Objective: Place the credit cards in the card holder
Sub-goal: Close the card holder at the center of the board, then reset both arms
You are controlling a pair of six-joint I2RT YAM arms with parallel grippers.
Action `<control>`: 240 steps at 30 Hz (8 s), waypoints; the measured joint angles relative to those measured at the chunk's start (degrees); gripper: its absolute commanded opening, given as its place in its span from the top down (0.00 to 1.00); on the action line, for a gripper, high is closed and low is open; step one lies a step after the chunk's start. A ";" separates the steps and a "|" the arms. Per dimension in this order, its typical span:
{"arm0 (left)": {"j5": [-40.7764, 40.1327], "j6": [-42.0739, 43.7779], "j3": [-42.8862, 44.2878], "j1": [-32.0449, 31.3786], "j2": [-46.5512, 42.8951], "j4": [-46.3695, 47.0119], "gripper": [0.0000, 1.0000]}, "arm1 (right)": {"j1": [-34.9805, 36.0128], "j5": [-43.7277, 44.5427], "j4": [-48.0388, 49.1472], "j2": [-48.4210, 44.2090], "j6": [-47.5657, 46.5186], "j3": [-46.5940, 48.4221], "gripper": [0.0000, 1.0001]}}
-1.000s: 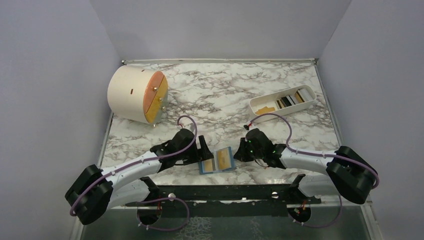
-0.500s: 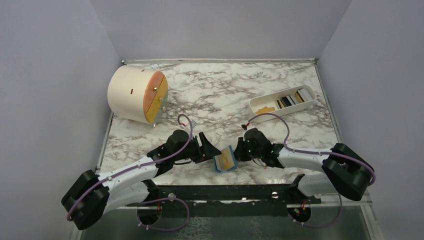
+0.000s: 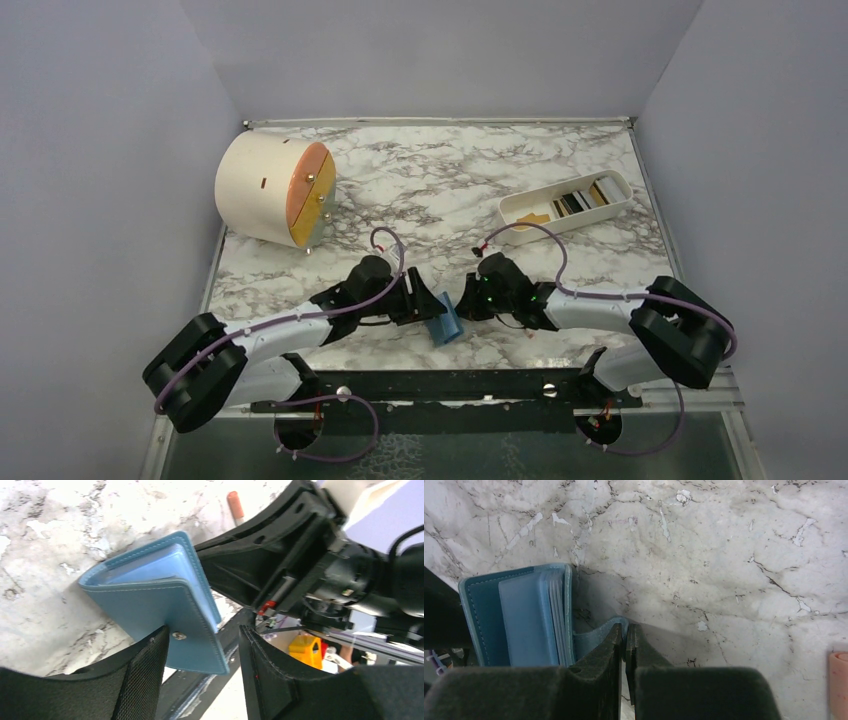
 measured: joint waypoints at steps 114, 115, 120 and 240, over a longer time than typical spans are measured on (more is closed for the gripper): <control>-6.84 12.55 6.73 -1.03 12.48 -7.17 0.76 | 0.17 -6.27 3.61 -3.58 2.91 -1.88 0.80; -6.84 12.57 6.73 -1.05 12.48 -7.15 0.76 | 0.17 -6.32 3.82 -3.50 3.02 -1.95 0.81; -6.84 12.55 6.71 -1.05 12.48 -7.15 0.76 | 0.15 -6.73 4.74 -2.75 3.23 -1.97 0.82; -33.33 24.94 29.75 -1.62 -29.22 -49.03 0.01 | 5.84 23.21 -33.73 -34.47 -0.94 22.49 0.04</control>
